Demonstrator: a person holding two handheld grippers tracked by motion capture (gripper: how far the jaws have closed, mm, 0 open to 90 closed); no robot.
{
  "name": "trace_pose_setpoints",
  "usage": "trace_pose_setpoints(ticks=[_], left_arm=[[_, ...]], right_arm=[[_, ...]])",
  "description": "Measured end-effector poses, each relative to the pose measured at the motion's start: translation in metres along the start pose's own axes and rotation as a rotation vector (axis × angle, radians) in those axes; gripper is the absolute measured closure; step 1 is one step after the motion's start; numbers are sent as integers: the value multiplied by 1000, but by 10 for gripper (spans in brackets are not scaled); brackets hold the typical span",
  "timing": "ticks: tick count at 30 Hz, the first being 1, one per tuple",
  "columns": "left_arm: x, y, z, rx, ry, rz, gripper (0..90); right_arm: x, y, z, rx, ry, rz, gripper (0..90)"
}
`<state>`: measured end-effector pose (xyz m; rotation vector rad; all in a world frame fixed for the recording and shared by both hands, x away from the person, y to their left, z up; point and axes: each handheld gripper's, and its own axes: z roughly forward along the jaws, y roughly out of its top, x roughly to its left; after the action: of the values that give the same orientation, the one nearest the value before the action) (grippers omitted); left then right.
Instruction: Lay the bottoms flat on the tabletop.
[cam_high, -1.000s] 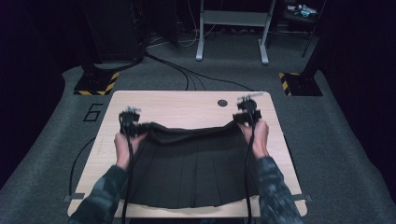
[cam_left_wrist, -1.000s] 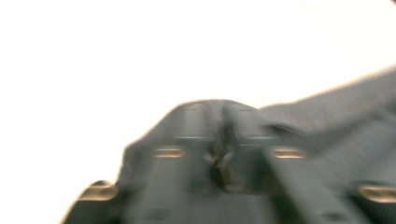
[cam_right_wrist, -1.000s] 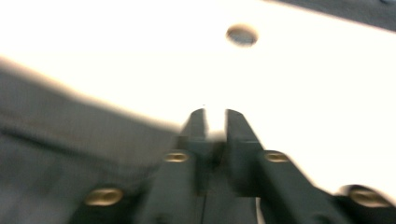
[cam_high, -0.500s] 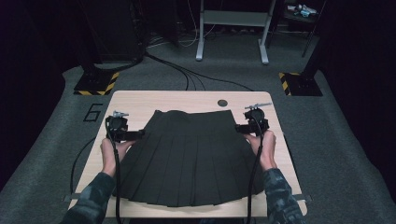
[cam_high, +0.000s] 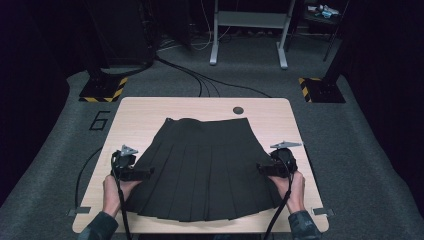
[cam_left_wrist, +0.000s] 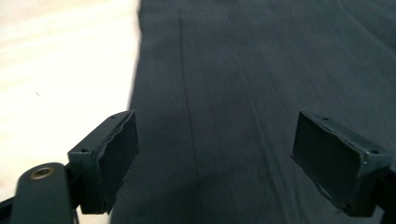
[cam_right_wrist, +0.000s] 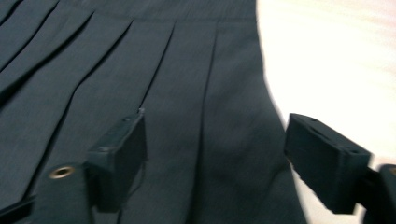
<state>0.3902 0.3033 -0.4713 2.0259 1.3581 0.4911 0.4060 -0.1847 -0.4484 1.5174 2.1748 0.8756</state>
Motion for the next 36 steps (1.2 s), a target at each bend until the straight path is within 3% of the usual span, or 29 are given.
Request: trace_pose_setpoints(ticks=[4,6,9,13,19,28,36], left_arm=[[-3,-17,-2,20,-7,-11,78],[-5,-27,-4,41,-12,4,46],[-13,-38,-6,56,-4,7,0],[-21,-49,-4,69,-1,9,0],[-25,-59,4,101,6,12,0],[-28,-58,14,101,32,17,0],[-23,-36,34,102,33,21,0]], right_arm=[[4,-18,1,19,10,2,56],[8,-27,3,44,8,8,3],[13,-38,5,58,9,6,0],[23,-52,11,67,-6,0,0],[26,-68,25,100,-29,6,0],[26,-71,32,75,-60,-6,0],[16,-58,43,72,-70,3,0]])
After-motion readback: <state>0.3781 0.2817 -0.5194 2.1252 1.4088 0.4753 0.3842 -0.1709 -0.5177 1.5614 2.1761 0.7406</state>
